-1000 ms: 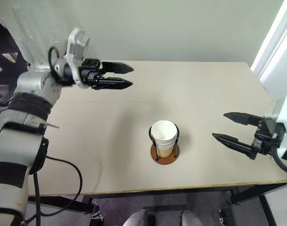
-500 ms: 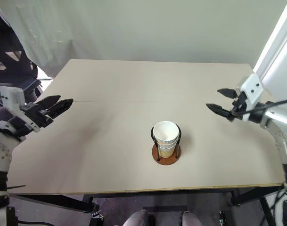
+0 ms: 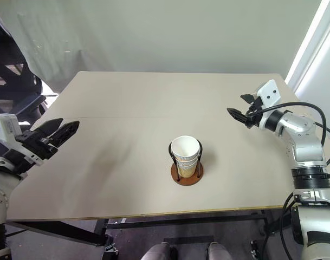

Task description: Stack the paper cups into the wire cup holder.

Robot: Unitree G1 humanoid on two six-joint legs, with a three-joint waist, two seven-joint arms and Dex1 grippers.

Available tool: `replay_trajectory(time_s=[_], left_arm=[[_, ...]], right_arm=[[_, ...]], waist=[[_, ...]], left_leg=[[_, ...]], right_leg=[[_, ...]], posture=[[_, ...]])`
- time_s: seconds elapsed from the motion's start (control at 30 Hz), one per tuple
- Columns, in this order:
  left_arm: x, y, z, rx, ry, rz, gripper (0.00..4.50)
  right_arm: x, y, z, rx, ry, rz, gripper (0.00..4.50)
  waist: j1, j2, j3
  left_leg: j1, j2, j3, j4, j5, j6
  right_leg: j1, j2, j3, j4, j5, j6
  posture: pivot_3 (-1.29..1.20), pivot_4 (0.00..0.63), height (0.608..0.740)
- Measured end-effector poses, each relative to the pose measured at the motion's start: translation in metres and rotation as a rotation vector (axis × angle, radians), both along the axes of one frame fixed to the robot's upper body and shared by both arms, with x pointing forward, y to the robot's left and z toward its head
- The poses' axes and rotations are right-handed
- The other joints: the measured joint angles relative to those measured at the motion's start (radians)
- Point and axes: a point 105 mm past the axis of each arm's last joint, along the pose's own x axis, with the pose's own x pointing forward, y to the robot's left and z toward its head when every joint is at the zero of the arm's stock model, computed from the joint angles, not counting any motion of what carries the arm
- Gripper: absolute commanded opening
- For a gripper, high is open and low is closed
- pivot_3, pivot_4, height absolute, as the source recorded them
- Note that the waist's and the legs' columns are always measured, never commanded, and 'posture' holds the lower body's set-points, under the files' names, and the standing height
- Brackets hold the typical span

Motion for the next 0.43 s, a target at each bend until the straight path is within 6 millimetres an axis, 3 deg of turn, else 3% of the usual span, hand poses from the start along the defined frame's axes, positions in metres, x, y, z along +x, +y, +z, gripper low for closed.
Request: replay_trajectory(time_s=[0.13, 0.43], left_arm=[[-0.005, -0.005, -0.013, 0.004, 0.055, 0.055, 3.5], [-0.005, -0.01, -0.022, -0.013, 0.153, 0.082, 3.5]], right_arm=[[0.008, 0.013, 0.001, 0.006, 0.032, 0.044, 3.31], [0.015, 0.015, 0.002, 0.011, 0.049, 0.05, 3.31]], waist=[[-0.015, -0.002, 0.0], [-0.014, -0.002, 0.0]], left_leg=[[0.0, 0.001, 0.0, -0.007, 0.004, -0.005], [0.0, 0.002, -0.001, -0.017, 0.006, -0.011]], right_leg=[[-0.005, 0.001, 0.0, 0.004, -0.001, -0.002], [-0.012, 0.002, 0.0, 0.009, -0.003, -0.008]], posture=[[0.0, 0.15, 0.74], [0.0, 0.15, 0.74]])
